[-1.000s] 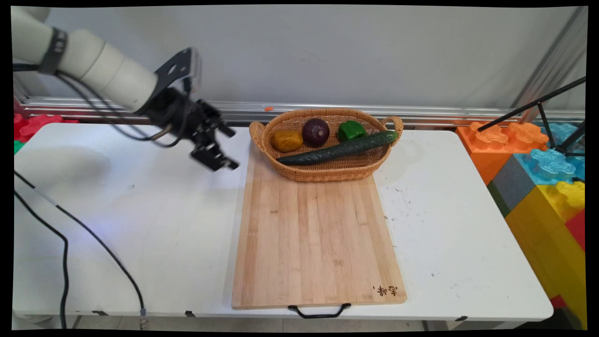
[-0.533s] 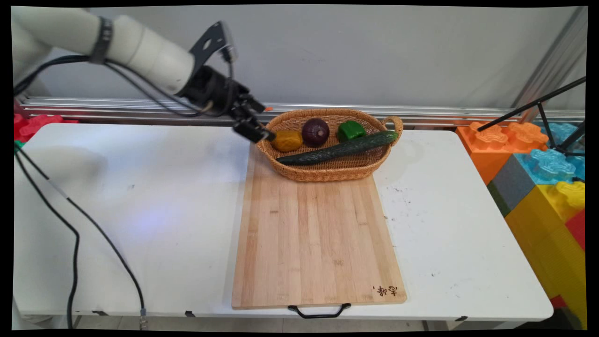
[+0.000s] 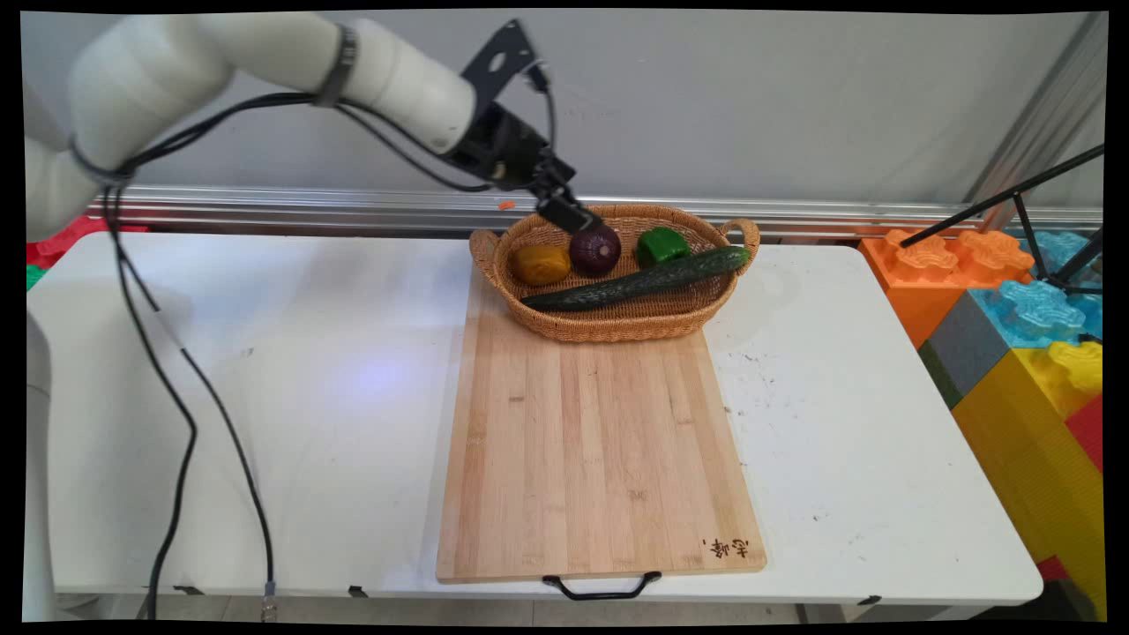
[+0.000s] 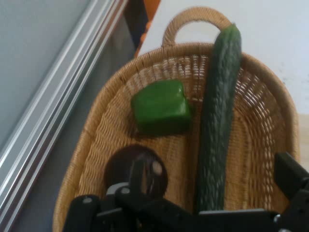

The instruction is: Pick up the cucumber from the vegetable basket, then place the picked object on the cutting board

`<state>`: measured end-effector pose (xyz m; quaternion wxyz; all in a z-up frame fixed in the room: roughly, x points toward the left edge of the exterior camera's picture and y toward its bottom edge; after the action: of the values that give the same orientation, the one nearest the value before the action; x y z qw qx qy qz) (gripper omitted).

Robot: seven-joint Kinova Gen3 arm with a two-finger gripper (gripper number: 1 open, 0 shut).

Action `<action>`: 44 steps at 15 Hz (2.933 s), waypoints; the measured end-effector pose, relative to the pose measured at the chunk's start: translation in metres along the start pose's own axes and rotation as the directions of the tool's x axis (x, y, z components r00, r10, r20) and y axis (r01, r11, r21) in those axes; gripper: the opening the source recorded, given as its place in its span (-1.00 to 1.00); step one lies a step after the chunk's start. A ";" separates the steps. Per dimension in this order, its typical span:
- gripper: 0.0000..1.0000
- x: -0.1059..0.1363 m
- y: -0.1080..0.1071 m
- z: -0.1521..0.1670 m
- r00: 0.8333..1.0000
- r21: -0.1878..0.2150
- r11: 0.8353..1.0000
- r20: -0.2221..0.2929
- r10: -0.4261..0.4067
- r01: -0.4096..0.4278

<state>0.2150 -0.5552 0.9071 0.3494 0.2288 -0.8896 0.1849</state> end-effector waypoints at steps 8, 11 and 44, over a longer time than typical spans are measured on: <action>1.00 0.027 -0.002 0.088 0.998 -0.089 0.996 0.056 0.017 -0.012; 1.00 0.024 -0.002 0.117 0.996 -0.119 0.992 0.083 0.045 -0.035; -1.00 0.090 0.082 0.081 0.949 -0.086 0.949 0.059 0.310 -0.304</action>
<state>0.0688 -0.5520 0.9012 0.2929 0.0807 -0.9326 0.1950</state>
